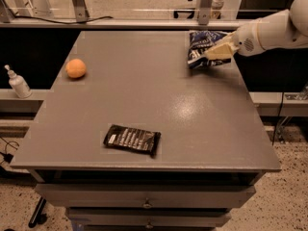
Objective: Move blue chip bag near rxbar chocolate
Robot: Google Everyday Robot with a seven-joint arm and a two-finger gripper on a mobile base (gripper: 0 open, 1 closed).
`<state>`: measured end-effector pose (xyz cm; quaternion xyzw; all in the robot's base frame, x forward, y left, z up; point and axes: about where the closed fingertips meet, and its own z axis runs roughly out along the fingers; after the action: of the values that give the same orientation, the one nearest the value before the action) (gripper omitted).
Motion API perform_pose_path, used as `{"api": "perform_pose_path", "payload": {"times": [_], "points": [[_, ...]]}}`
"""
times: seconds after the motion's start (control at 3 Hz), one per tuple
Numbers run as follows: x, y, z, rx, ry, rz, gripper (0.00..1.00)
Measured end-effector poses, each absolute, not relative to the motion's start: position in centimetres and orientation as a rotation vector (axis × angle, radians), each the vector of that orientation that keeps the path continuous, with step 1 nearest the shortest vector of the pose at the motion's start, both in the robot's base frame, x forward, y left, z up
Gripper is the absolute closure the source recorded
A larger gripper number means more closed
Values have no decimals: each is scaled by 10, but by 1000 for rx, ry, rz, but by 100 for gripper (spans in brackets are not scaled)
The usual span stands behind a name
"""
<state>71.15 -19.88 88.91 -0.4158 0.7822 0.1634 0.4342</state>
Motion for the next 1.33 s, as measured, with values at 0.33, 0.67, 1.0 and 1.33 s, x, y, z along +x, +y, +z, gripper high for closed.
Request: {"api": "perform_pose_path", "payload": {"times": [0.33,0.67,1.0,1.33], "points": [[689,-187,917,-1110,1864,489,100],[653,-173,938,-1215,1767,571,100],[610,-162,951,-1321,1689,631,100],[561,-145,954,-1424,1632,705,100]]}}
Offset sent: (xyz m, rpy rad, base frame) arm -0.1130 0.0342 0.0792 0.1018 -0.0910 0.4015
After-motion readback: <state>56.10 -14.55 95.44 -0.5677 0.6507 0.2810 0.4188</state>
